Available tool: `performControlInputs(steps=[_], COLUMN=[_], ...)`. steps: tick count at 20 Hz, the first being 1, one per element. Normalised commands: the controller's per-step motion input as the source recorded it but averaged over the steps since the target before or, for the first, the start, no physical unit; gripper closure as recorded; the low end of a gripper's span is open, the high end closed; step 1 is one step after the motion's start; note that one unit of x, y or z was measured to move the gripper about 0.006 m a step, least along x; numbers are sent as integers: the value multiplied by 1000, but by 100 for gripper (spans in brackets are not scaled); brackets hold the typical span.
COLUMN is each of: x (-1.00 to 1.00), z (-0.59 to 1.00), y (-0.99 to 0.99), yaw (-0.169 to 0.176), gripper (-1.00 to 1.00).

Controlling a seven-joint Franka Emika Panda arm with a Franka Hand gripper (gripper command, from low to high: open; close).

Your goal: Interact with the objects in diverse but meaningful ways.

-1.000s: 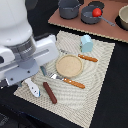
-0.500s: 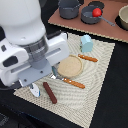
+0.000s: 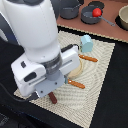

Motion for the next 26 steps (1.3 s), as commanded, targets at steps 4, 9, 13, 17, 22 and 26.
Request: performControlInputs(steps=[4,9,13,17,22,26], x=[-12,-6,-111,-77,-6,16], z=[-6,-119,-136,-219,-22,-6], y=[0,-9,-80,-74,-60,-74], yaw=[0,0,0,0,0,0], gripper=[-100,-100,-100,-100,100,100])
